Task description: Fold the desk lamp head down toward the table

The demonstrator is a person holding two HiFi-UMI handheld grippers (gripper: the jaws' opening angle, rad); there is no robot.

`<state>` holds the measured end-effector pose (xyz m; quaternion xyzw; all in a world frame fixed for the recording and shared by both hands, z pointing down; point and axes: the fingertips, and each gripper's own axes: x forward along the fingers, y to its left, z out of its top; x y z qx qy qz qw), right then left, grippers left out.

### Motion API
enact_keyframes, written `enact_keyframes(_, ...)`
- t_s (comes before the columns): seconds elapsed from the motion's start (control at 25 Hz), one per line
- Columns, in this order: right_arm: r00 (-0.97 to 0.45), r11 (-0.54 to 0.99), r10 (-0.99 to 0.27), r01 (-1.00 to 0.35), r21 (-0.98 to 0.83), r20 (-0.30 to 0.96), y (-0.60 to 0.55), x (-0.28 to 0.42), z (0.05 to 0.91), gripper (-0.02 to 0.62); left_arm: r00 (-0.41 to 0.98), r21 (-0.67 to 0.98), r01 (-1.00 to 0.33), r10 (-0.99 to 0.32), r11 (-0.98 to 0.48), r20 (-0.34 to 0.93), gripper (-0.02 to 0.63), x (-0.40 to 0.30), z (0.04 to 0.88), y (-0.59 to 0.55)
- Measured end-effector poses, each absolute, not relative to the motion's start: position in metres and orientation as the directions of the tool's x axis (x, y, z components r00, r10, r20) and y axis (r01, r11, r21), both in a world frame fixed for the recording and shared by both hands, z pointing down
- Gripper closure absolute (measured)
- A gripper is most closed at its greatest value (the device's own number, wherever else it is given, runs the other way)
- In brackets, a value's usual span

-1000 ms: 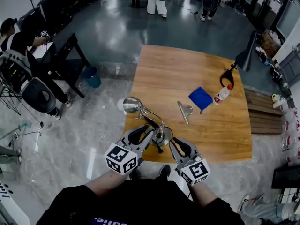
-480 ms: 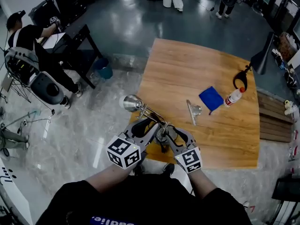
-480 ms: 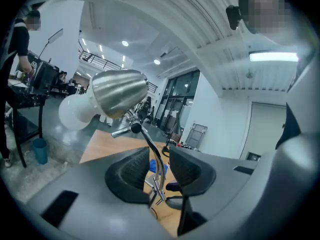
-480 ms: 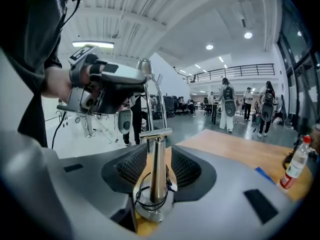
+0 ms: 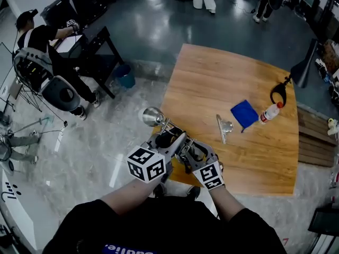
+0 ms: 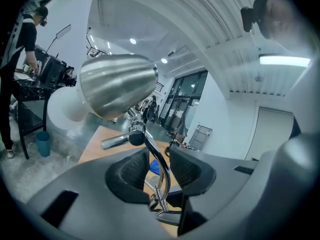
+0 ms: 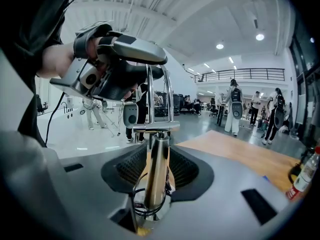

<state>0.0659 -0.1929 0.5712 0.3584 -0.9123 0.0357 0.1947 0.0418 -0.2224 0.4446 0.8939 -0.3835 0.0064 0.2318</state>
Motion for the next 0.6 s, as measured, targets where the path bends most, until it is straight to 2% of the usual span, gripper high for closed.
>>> enact_keyframes(0.28,-0.685,0.755,-0.626,-0.652,0.069,0.372,-0.1968,0.0653,0.5723,0.482,0.683,0.415,-0.707,-0.705,-0.572,0.192,0.507,0.0434,0.4459,-0.2297)
enact_keyframes(0.6,-0.723,0.788,-0.588,-0.614,0.054,0.364,-0.1965,0.065,0.5716,0.485,0.659,0.571,-0.661,-0.741,-0.487,0.131,0.545,0.0392,0.4458,-0.2318)
